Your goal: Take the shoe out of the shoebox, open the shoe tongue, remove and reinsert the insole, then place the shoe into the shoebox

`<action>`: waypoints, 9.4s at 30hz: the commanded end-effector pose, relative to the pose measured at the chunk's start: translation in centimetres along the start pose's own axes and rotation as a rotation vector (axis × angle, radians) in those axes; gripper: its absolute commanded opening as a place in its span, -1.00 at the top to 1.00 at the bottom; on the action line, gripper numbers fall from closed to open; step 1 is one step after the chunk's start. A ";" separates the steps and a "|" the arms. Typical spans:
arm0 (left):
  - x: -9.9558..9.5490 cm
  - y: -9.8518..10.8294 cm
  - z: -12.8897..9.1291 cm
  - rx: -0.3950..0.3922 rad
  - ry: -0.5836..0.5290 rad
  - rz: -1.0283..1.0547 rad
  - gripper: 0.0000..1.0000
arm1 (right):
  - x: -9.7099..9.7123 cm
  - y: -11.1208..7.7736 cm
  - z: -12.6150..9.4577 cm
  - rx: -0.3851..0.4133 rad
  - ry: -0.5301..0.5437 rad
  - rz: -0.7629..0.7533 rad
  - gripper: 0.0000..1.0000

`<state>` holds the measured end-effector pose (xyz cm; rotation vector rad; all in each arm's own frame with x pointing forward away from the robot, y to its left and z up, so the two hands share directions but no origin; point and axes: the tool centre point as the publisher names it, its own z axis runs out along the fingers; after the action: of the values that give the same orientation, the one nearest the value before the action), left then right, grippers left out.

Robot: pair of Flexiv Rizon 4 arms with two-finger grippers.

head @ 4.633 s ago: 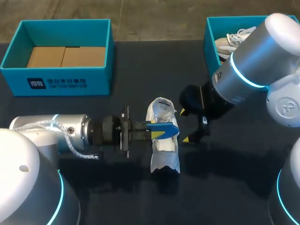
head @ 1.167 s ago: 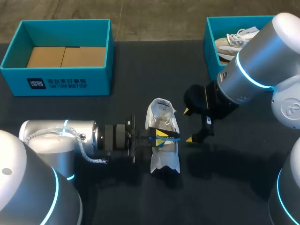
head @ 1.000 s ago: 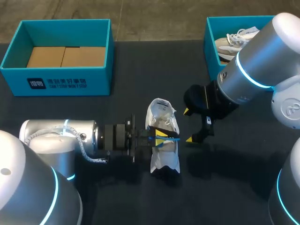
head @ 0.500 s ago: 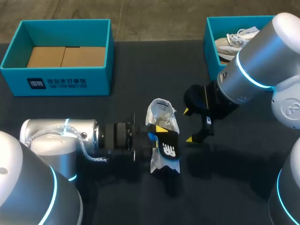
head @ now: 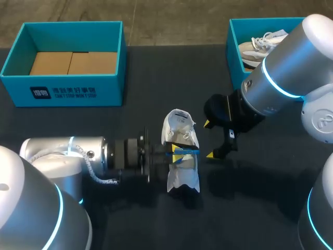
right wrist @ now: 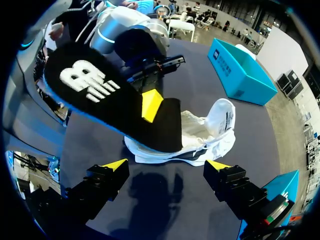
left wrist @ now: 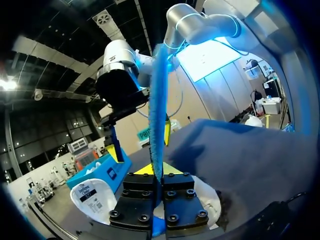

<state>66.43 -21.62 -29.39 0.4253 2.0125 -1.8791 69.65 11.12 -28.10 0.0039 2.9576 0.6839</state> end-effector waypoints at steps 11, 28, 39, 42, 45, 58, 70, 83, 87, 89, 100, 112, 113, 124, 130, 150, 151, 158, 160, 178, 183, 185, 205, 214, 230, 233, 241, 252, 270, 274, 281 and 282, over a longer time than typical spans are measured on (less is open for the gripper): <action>1.5 -0.2 -0.1 0.030 0.019 -0.070 1.00 | 0.1 0.0 0.1 0.000 -0.002 -0.001 -1.00; 2.7 -1.0 0.1 0.058 0.029 -0.154 1.00 | 0.1 0.0 0.1 0.000 -0.002 -0.001 -1.00; 2.5 0.5 -0.1 0.024 0.031 -0.156 1.00 | 0.1 0.0 0.1 0.000 -0.002 -0.001 -1.00; 2.0 0.7 -0.1 0.021 0.027 -0.153 1.00 | 0.1 0.0 0.1 0.000 -0.002 -0.001 -1.00; 1.8 0.9 -0.1 0.018 0.030 -0.150 1.00 | 0.1 0.0 0.1 0.000 -0.002 -0.001 -1.00; 1.0 -3.1 -0.8 0.098 -0.016 0.045 1.00 | 0.1 0.0 0.1 0.000 -0.002 -0.001 -1.00; 1.4 -3.6 -1.5 0.076 0.041 0.193 1.00 | 0.1 0.0 0.1 0.000 -0.002 -0.001 -1.00; 0.1 -5.4 -2.1 0.074 0.053 0.251 1.00 | 0.1 0.0 0.1 0.000 -0.002 -0.001 -1.00; -0.1 -6.1 -2.1 0.078 0.062 0.276 1.00 | 0.1 0.0 0.1 0.000 -0.002 -0.001 -1.00; -0.2 -6.3 -2.1 0.080 0.057 0.289 1.00 | 0.1 0.0 0.1 0.000 -0.002 -0.001 -1.00; 0.7 -4.5 -1.7 0.099 0.074 0.240 1.00 | 0.1 0.0 0.1 0.000 -0.002 -0.001 -1.00; 3.0 -3.2 -0.1 0.162 0.103 0.142 1.00 | 0.1 0.0 0.1 0.000 -0.002 -0.001 -1.00; 3.0 -3.2 -0.2 0.161 0.093 0.135 1.00 | 0.1 0.0 0.1 0.000 -0.002 -0.001 -1.00; 2.5 -5.3 -0.4 0.171 0.047 0.122 1.00 | 0.1 0.0 0.1 0.000 -0.002 -0.001 -1.00; 2.1 -6.7 -0.3 0.195 0.039 0.132 1.00 | 0.1 0.0 0.1 0.000 -0.002 -0.001 -1.00; 4.4 -3.0 -0.5 0.150 0.094 0.038 1.00 | 0.1 0.0 0.1 0.000 -0.002 -0.001 -1.00; 4.6 -2.8 -0.6 0.146 0.096 0.034 1.00 | 0.1 0.0 0.1 0.000 -0.002 -0.001 -1.00; 5.1 -1.4 -1.1 0.105 0.102 0.022 1.00 | 0.1 0.0 0.1 0.000 -0.002 -0.001 -1.00; 5.0 -1.2 -1.1 0.100 0.100 0.019 1.00 | 0.1 0.0 0.1 0.000 -0.002 -0.001 -1.00; 2.8 -1.3 -1.2 0.129 0.001 -0.063 1.00 | 0.1 0.0 0.1 0.000 -0.002 -0.001 -1.00; 2.4 -0.8 -0.7 0.123 0.004 -0.064 1.00 | 0.1 0.0 0.1 0.000 -0.002 -0.001 -1.00; 2.2 -0.6 -0.5 0.119 0.004 -0.064 1.00 | 0.1 0.0 0.1 0.000 -0.002 -0.001 -1.00; 1.2 2.3 -0.4 0.035 0.026 -0.013 1.00 | 0.1 0.0 0.1 0.000 -0.002 -0.001 -1.00; 0.5 3.7 0.0 0.021 0.013 -0.003 1.00 | 0.1 0.0 0.1 0.000 -0.002 -0.001 -1.00; 0.2 2.9 -0.8 0.010 0.003 0.025 0.49 | 0.1 0.0 0.1 0.000 -0.002 -0.001 -1.00; 0.2 2.4 -1.3 0.011 0.001 0.032 0.51 | 0.1 0.0 0.1 0.000 -0.002 -0.001 -1.00; 1.0 2.1 -1.5 0.003 0.016 0.037 1.00 | 0.1 0.0 0.1 0.000 -0.002 -0.001 -1.00; 0.2 4.0 -0.3 -0.003 0.068 0.138 1.00 | 0.1 0.0 0.1 0.000 -0.002 -0.001 -1.00; -0.7 5.6 -1.0 -0.046 0.076 0.162 1.00 | 0.1 0.0 0.1 0.000 -0.002 -0.001 -1.00; -0.6 4.7 -1.4 -0.039 0.067 0.169 0.29 | 0.1 0.0 0.1 0.000 -0.002 -0.001 -1.00; -0.4 3.4 -1.8 -0.028 0.066 0.181 0.11 | 0.1 0.0 0.1 0.000 -0.002 -0.001 -1.00; -0.4 3.2 -1.7 -0.025 0.068 0.181 0.16 | 0.1 0.0 0.1 0.000 -0.002 -0.001 -1.00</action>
<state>68.64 -20.19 -32.60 0.6498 1.9588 -1.7569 69.65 11.11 -28.09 0.0039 2.9576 0.6840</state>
